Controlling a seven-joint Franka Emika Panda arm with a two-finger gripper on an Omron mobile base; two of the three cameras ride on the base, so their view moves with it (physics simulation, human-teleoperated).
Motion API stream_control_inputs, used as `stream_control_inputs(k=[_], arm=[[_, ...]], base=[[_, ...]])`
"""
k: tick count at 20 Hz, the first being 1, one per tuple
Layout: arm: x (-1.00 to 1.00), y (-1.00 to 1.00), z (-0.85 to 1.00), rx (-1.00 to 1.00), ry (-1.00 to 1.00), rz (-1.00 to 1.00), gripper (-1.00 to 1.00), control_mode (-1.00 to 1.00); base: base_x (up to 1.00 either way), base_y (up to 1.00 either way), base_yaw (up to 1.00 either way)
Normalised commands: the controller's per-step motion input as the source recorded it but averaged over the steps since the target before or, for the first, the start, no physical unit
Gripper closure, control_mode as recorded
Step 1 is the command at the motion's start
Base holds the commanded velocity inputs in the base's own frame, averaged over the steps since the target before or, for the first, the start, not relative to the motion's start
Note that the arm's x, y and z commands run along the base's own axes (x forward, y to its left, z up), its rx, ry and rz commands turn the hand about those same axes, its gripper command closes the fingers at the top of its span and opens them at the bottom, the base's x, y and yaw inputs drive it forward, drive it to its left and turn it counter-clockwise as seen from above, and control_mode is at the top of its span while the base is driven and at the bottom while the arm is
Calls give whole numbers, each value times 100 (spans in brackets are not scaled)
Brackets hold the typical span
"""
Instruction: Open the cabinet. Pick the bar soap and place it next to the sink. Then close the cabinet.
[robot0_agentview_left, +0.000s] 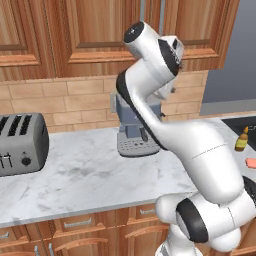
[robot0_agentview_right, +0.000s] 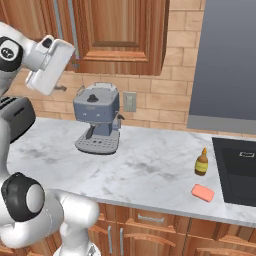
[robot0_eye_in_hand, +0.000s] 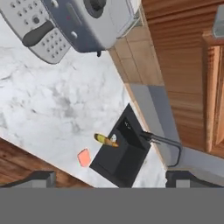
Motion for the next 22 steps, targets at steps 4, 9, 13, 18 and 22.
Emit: stream_control_inputs(k=[4,9,13,18,22], arm=[[84,0,0,14,-7,10,-100,-100],[79,0,0,12,-8,12,-100,-100],[60,0,0,10,-9,13,-100,-100],[57,0,0,8,-7,13,-100,-100],[-24,0,0,8,-13,9,-100,-100]], base=[[0,0,0],[0,0,0],[0,0,0],[0,0,0],[0,0,0]])
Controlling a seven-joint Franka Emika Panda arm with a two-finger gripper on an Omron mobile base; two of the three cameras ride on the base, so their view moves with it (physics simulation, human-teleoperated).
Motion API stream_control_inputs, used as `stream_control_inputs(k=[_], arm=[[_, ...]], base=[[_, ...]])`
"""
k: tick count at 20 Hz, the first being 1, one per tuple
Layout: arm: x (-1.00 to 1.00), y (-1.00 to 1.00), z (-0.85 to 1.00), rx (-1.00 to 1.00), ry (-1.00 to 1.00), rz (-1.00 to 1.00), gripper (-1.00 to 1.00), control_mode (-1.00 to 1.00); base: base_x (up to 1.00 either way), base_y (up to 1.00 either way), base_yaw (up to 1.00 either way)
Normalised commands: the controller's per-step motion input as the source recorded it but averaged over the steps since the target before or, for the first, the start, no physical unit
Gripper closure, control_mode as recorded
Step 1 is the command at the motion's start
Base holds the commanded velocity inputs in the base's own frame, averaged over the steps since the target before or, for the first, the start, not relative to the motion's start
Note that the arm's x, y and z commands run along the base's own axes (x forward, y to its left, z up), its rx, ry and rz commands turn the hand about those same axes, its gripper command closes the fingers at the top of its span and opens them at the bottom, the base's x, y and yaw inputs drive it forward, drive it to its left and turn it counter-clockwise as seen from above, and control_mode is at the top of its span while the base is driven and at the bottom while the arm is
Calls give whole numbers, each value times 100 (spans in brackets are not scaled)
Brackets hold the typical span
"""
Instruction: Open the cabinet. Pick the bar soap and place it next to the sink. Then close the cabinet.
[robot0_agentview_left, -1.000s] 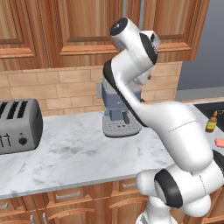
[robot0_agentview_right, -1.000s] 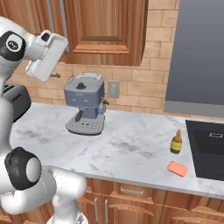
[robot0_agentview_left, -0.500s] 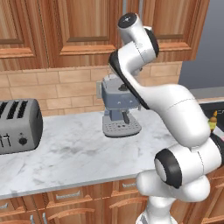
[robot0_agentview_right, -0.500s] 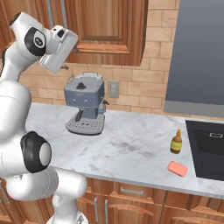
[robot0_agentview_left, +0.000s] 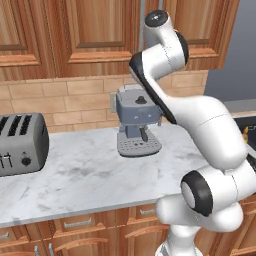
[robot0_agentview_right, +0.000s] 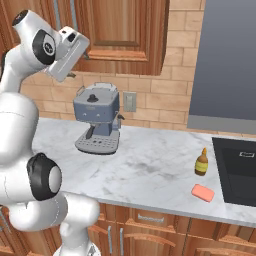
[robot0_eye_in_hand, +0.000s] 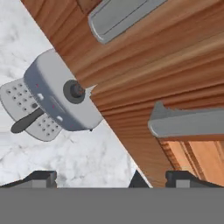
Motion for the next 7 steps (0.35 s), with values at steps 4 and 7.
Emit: stream_control_inputs(k=[4,7], arm=[[-100,0,1,4,-18,0,-100,-100],[-100,0,-3,0,-17,0,-100,-100]], base=[[0,0,0],[0,0,0]])
